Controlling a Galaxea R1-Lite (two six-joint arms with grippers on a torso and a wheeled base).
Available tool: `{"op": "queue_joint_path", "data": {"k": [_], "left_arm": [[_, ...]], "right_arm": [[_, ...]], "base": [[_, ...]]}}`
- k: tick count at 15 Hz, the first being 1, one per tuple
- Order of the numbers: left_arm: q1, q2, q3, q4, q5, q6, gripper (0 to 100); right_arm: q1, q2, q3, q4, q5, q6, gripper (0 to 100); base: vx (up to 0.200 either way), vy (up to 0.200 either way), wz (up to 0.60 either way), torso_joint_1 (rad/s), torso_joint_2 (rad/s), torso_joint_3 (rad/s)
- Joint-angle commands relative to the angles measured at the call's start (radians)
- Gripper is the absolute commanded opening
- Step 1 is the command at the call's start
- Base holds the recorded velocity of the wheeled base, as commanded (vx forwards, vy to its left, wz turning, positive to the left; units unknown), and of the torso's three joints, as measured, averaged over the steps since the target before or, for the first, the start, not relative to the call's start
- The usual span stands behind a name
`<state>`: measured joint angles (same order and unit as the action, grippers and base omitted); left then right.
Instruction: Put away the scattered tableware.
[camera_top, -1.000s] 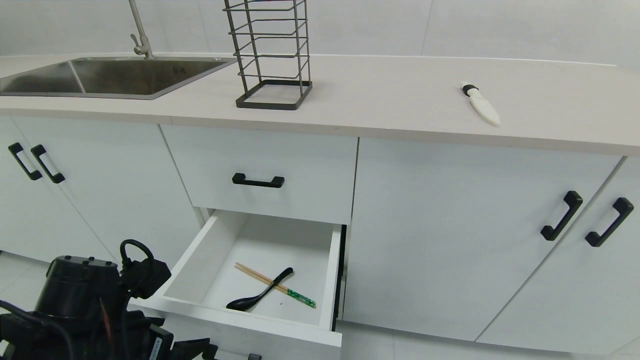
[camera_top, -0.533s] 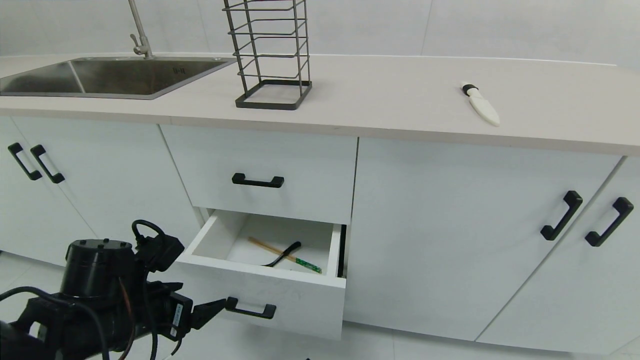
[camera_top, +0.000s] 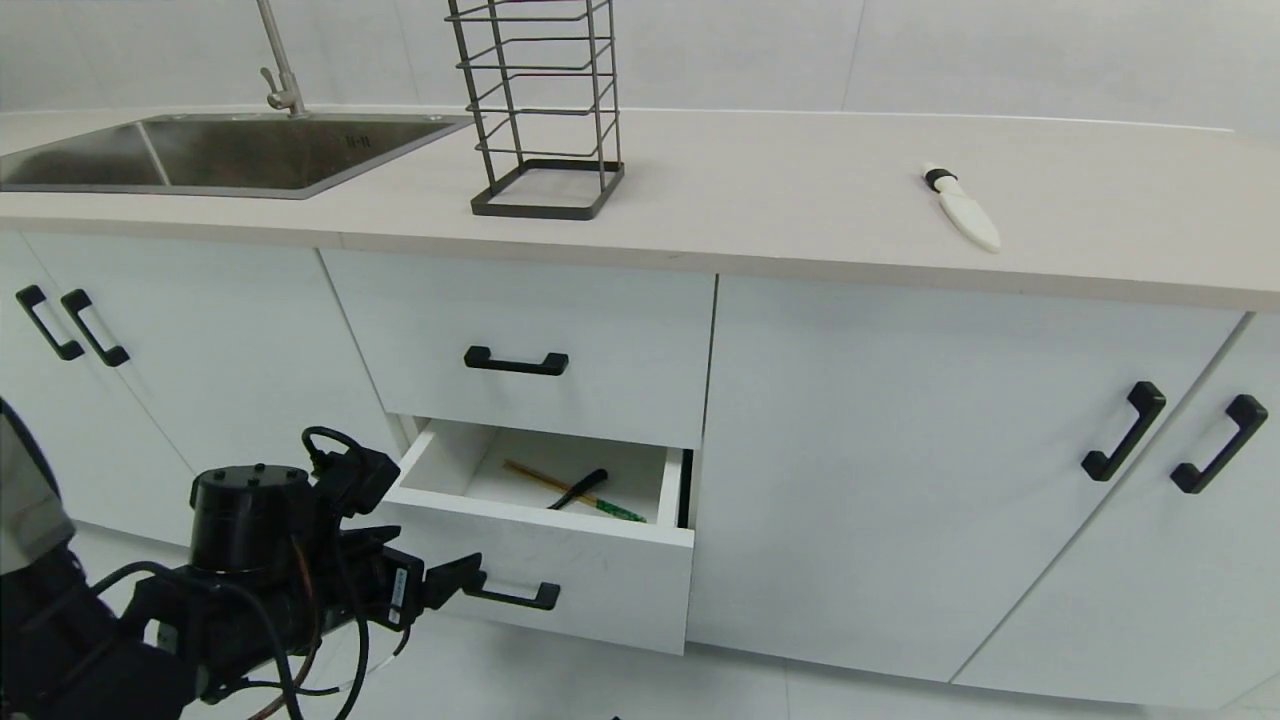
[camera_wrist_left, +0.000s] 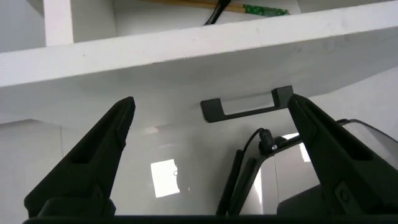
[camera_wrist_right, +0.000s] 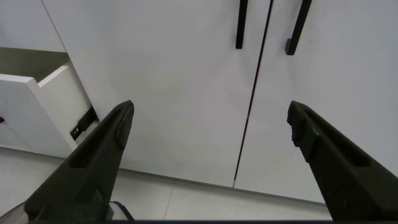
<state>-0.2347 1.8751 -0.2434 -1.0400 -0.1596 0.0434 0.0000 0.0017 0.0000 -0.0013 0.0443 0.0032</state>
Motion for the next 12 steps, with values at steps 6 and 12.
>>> {"op": "queue_joint_path", "data": {"k": [6, 12], "left_arm": [[0.003, 0.127, -0.108, -0.052, -0.005, -0.004, 100], [0.011, 0.180, -0.217, -0.058, -0.005, -0.005, 100]], "right_arm": [[0.000, 0.001, 0.000, 0.000, 0.000, 0.000, 100], [0.000, 0.001, 0.000, 0.000, 0.000, 0.001, 100]], "base": [[0.000, 0.000, 0.00, 0.000, 0.00, 0.000], [0.000, 0.000, 0.00, 0.000, 0.00, 0.000]]}}
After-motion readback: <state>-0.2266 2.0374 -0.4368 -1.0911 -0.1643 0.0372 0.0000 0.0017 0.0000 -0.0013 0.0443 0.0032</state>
